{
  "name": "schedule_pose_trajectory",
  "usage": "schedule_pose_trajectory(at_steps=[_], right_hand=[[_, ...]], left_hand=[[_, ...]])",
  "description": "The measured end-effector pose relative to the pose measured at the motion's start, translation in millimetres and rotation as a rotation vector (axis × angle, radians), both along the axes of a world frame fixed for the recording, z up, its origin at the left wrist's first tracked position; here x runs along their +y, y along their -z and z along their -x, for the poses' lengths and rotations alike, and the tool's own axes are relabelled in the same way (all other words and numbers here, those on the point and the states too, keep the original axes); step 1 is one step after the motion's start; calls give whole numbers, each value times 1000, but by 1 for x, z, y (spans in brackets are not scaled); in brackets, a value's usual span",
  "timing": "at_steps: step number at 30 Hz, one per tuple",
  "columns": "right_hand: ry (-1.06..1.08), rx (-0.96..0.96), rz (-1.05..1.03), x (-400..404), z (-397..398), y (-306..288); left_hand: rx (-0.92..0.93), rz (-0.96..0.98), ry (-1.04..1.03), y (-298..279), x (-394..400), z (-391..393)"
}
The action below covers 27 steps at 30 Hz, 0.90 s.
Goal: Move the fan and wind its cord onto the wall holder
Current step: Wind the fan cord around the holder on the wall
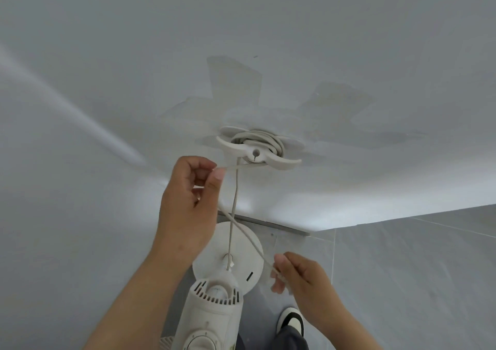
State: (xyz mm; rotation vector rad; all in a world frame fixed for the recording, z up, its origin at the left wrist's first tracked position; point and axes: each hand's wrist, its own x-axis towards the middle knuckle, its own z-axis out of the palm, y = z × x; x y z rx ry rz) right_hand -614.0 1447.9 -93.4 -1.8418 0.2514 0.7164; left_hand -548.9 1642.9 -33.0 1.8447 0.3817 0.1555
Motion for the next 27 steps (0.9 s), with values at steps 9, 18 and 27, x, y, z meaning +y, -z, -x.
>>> schedule_pose_trajectory(at_steps=[9,18,27], right_hand=[[0,-15,-152,9,5,-16],[-12,-108,-220,41,9,-30],[2,-195,-290,49,1,-45]], left_hand=[[50,8,-7,7,4,-8],[345,196,119,15,12,11],[249,750,-117,-5,22,6]])
